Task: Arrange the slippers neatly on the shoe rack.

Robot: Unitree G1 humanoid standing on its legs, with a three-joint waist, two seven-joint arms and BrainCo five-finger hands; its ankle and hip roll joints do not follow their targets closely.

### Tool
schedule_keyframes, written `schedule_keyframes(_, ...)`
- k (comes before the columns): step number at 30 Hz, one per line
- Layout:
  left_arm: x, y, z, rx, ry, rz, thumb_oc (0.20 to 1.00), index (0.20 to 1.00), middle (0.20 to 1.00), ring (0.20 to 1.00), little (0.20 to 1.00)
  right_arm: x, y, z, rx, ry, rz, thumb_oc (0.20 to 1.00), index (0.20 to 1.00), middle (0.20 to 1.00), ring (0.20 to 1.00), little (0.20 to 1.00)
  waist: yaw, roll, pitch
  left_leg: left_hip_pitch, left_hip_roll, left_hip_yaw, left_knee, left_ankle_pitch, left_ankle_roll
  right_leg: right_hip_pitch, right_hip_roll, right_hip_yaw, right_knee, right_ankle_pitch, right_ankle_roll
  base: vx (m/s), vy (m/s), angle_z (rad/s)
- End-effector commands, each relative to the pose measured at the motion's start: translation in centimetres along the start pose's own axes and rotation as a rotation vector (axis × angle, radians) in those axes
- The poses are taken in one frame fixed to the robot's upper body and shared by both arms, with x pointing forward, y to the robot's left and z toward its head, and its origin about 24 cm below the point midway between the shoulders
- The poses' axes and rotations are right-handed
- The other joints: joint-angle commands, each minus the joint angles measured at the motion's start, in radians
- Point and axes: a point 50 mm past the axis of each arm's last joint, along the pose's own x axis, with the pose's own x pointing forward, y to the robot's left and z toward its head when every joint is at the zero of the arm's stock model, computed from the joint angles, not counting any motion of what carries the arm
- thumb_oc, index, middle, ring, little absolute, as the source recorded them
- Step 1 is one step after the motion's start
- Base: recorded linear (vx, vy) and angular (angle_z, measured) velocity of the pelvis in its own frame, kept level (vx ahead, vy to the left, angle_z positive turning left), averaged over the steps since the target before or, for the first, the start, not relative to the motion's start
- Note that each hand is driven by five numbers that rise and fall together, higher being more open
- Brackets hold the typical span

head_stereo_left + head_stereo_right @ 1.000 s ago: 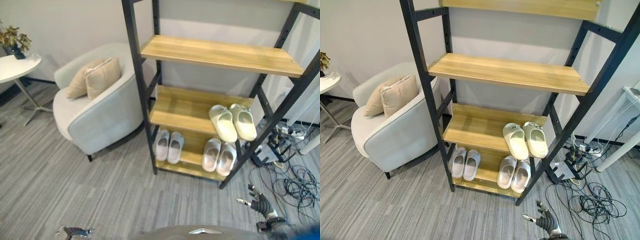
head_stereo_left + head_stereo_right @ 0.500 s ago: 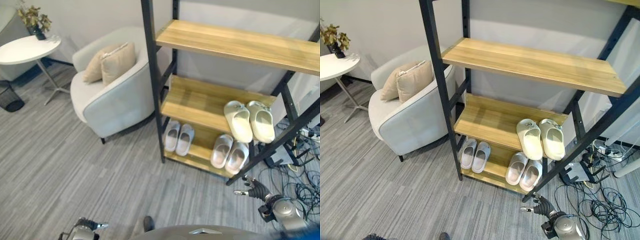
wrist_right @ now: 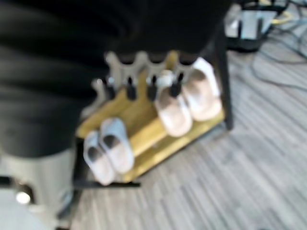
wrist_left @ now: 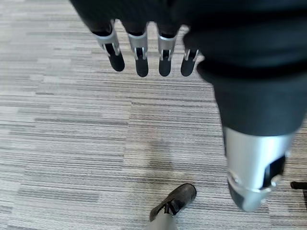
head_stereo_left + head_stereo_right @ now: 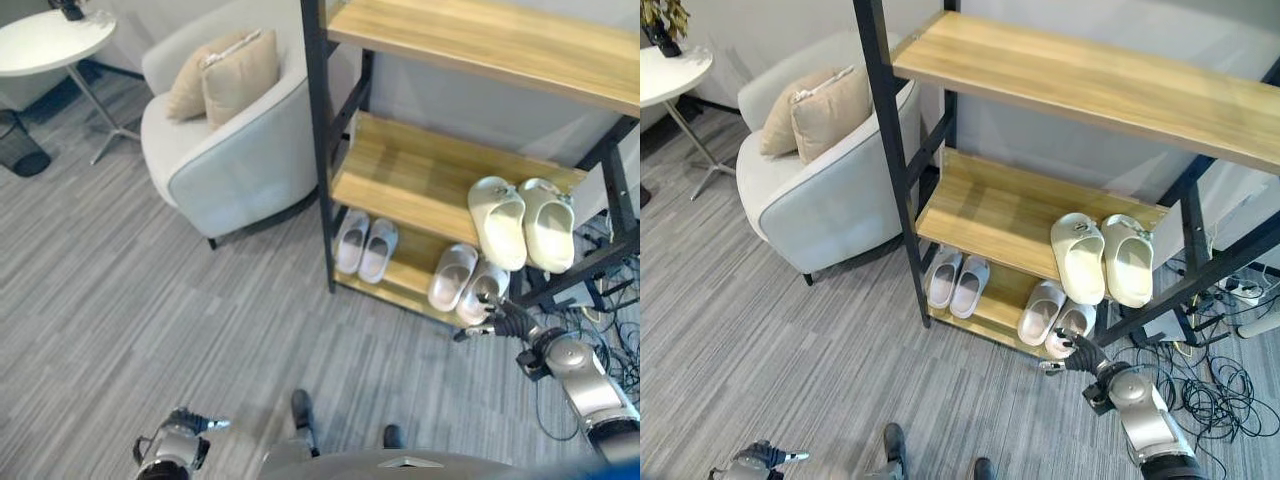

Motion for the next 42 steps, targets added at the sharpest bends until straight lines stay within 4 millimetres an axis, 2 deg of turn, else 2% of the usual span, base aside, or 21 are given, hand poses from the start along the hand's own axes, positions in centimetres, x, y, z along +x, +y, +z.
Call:
schedule_keyframes(1,0.2,0.2,2.3,-0.001,-0.049,-0.003,1.0,1.0,1.0,1.0,1.0,-0.9,-4.9,2.2,-0.046,-0.052,-0.133,1.0,1.0,1.0,1.0,1.0,0.038,0.048,0.065,0.112,-0.009,-0.005,0.01,-0.106,-0.018,-0.083,0.008,0.025,0.088,-0.036,-0.011,-0.03,0.036,0.01)
schedule_keyframes(5,0.1,-0.1,3.3,0.008,-0.064,-0.02,1.0,1.0,1.0,1.0,1.0,-1.0,-6.3,3.5,-0.081,-0.057,-0.133,1.0,1.0,1.0,1.0,1.0,0.038,0.057,0.091,0.101,-0.013,-0.006,0.01,-0.1,-0.015,-0.103,0.008,0.027,0.101,-0.034,-0.011,-0.02,0.016,0.01)
schedule_keyframes(14,-0.1,-0.6,4.2,0.001,-0.084,-0.047,1.0,1.0,1.0,1.0,1.0,-1.3,-8.3,4.6,-0.076,-0.07,-0.174,1.0,1.0,1.0,1.0,1.0,0.039,0.069,0.114,0.091,-0.016,-0.004,0.01,-0.097,-0.013,-0.123,0.007,0.03,0.115,-0.032,-0.009,0.0,0.0,0.0)
schedule_keyframes(19,-0.2,-1.2,4.7,0.006,-0.099,-0.061,1.0,1.0,1.0,1.0,1.0,-1.6,-10.1,6.2,-0.081,-0.099,-0.224,1.0,1.0,1.0,1.0,1.0,0.04,0.079,0.131,0.081,-0.02,-0.004,0.01,-0.094,-0.012,-0.138,0.005,0.032,0.12,-0.03,-0.008,0.0,0.0,0.0)
schedule_keyframes(33,-0.2,-3.1,4.5,0.042,-0.068,-0.126,1.0,1.0,1.0,1.0,1.0,-2.7,-13.3,9.1,-0.073,-0.147,-0.305,1.0,1.0,1.0,1.0,1.0,0.038,0.094,0.151,0.064,-0.028,-0.008,0.01,-0.09,-0.01,-0.157,0.003,0.032,0.13,-0.028,-0.006,0.0,0.0,0.0)
schedule_keyframes(42,-0.2,-4.2,4.0,0.077,-0.025,-0.112,1.0,1.0,1.0,1.0,1.0,-2.9,-14.3,9.8,-0.041,-0.166,-0.314,1.0,1.0,1.0,1.0,1.0,0.039,0.097,0.154,0.057,-0.03,-0.01,0.01,-0.089,-0.011,-0.163,0.0,0.029,0.124,-0.024,-0.005,0.0,0.0,0.0)
